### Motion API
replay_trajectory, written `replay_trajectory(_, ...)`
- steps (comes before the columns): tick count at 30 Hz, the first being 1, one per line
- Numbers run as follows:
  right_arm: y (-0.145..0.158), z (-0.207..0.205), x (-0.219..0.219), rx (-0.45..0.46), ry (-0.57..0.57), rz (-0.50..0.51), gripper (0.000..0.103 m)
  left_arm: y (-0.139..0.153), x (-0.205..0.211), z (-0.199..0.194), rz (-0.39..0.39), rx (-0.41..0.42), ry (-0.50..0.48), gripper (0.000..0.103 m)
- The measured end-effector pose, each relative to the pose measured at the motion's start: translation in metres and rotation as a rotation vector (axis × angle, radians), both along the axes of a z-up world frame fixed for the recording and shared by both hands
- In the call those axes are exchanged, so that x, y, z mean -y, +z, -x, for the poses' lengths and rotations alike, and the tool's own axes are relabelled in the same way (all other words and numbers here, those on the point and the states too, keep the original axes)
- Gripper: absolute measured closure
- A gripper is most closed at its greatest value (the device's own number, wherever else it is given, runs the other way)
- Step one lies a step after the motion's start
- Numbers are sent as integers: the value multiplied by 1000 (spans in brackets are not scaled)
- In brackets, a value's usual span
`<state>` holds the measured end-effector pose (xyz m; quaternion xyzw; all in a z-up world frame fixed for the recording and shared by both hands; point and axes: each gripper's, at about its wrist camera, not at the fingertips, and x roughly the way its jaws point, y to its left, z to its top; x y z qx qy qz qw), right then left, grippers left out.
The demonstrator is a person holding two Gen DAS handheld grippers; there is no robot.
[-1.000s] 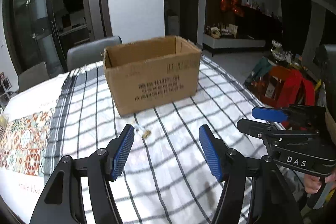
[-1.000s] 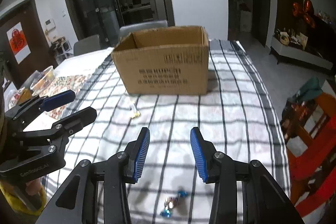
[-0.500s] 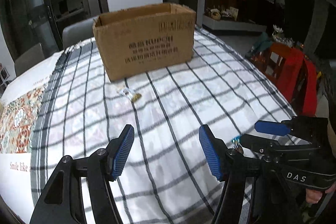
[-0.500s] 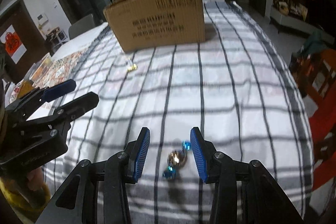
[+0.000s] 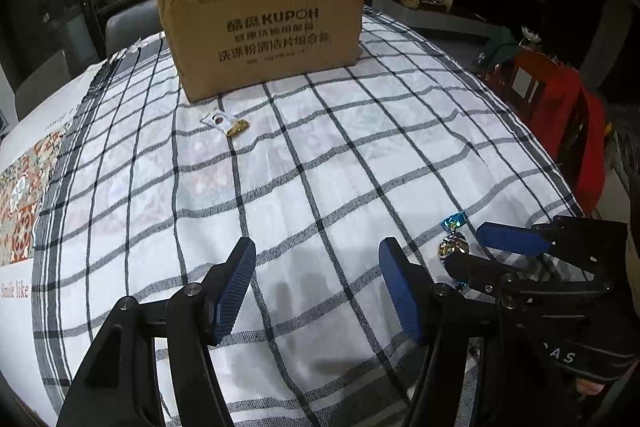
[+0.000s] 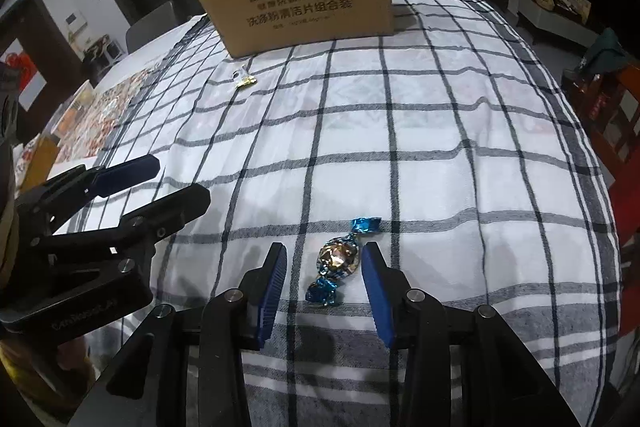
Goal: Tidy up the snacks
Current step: 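Grasp the blue-foil candy with the right tool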
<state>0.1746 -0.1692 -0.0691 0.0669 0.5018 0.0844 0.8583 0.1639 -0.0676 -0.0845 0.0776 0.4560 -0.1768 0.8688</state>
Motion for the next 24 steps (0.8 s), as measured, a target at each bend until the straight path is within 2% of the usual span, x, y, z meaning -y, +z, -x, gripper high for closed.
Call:
replay_trajectory(2, -2, -1, -2, 2, 7, 18, 67, -2, -1, -1, 1, -8, 4, 40)
replay_trajectory(9, -10, -5, -2, -13, -3, 32, 68, -9, -1, -3, 7, -31, 2, 40)
replay_trajectory(11, -11, -6, -1, -17, -5, 33, 73, -11, -1, -4, 8, -38, 2, 40)
replay_trajectory(16, -16, -7, -2, -25, -6, 35, 76, -14, -1, -5, 14, -50, 4, 40)
replay_trajectory(24, -5, -8, -4, 9, -5, 18, 77, -14, -6, -8, 31, -60, 19, 40)
